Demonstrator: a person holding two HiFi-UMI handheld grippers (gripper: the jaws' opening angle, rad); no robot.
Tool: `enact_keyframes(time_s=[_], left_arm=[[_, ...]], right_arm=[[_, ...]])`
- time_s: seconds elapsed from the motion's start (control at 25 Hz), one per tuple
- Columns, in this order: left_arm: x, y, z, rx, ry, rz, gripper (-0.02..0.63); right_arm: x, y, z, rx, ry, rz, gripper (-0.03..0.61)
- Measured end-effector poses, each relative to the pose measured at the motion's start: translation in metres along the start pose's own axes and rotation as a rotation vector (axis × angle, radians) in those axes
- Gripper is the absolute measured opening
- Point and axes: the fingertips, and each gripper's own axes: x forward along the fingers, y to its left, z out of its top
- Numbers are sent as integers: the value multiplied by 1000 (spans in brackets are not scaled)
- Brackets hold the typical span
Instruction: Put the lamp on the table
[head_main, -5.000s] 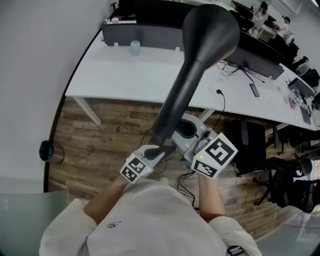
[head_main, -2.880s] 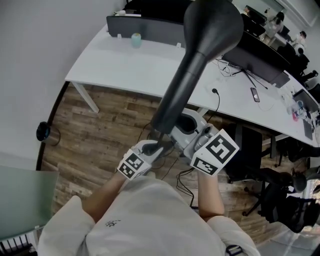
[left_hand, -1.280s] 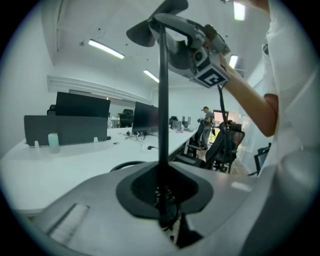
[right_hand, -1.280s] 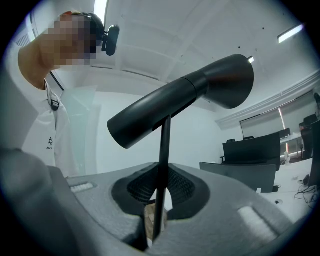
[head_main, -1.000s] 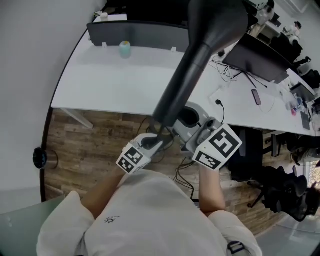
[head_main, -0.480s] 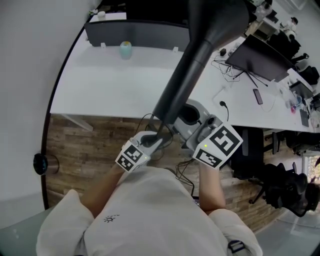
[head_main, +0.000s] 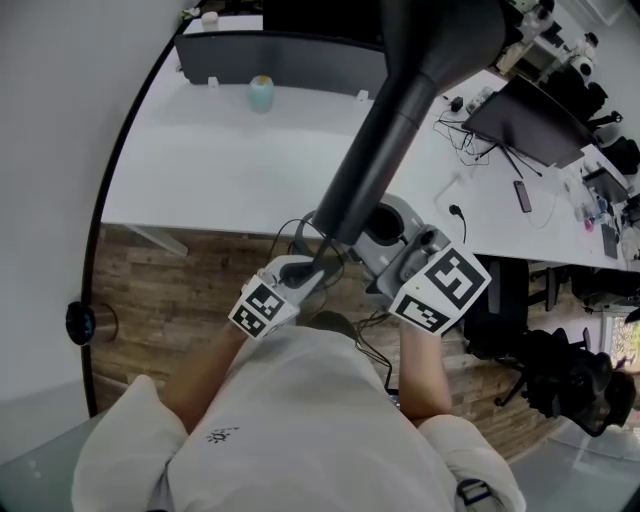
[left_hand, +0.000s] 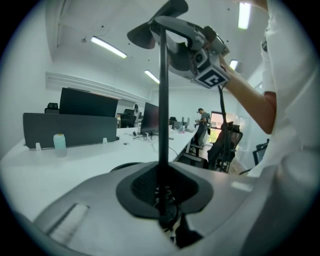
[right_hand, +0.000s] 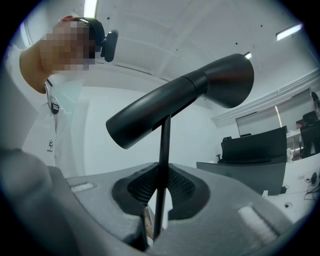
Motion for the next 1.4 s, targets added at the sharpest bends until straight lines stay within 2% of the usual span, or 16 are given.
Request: enact_keyframes(time_s=[0.56, 0.76, 1.0, 1.4], left_arm=[[8, 16, 11, 17, 13, -6, 41], [15, 30, 10, 10, 26, 12, 41], [41, 57, 20, -2, 33, 29, 41], [102, 116, 49, -25, 26, 49, 41]], right_arm=[[10, -21, 4, 8, -19, 13, 40], [18, -34, 0, 9, -20, 44, 41], [26, -72, 1, 7, -15, 62, 41], [46, -161, 7, 11, -12, 79, 41]])
